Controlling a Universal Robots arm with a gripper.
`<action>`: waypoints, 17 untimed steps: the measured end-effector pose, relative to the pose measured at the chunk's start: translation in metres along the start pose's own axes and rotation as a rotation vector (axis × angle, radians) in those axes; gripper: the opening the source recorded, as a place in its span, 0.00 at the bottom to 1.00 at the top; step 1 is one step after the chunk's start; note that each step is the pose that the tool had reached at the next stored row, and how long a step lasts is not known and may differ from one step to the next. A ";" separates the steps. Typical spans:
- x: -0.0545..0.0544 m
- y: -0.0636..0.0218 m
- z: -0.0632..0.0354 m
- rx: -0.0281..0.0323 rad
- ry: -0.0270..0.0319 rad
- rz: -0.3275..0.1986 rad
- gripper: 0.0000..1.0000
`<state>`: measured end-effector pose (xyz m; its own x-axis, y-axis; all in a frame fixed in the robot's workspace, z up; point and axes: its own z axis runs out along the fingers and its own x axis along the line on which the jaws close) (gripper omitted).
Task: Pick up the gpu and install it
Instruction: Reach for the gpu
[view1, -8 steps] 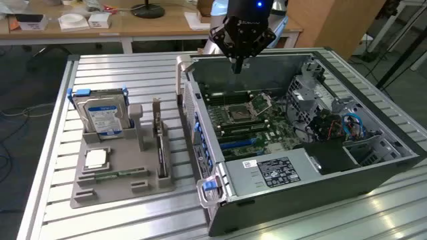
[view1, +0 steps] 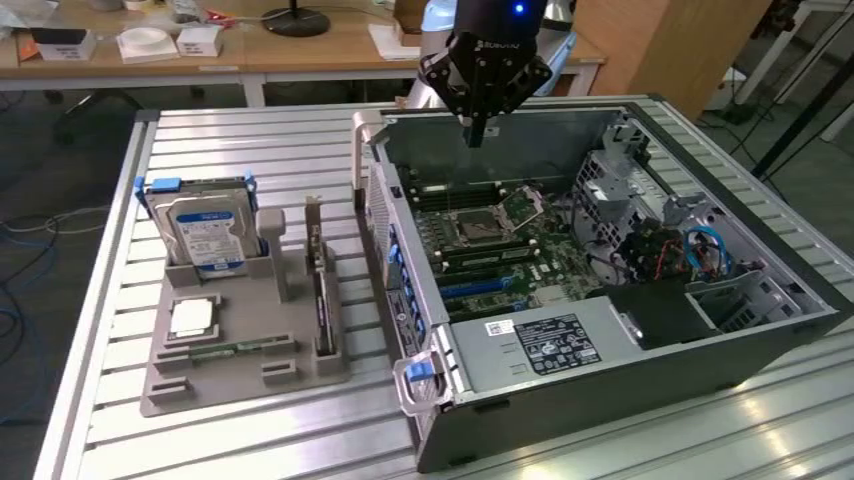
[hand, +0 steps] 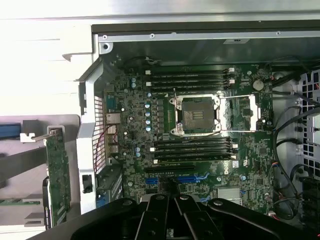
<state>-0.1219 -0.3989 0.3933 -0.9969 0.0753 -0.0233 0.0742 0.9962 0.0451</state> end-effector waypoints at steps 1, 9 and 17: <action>0.000 0.0000 0.0000 0.0000 0.0000 0.000 0.11; 0.005 -0.0004 -0.0001 0.0000 -0.0001 0.000 0.11; 0.016 -0.0012 -0.0003 0.0000 0.0000 0.000 0.11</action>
<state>-0.1383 -0.3989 0.3931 -0.9969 0.0753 -0.0233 0.0742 0.9962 0.0451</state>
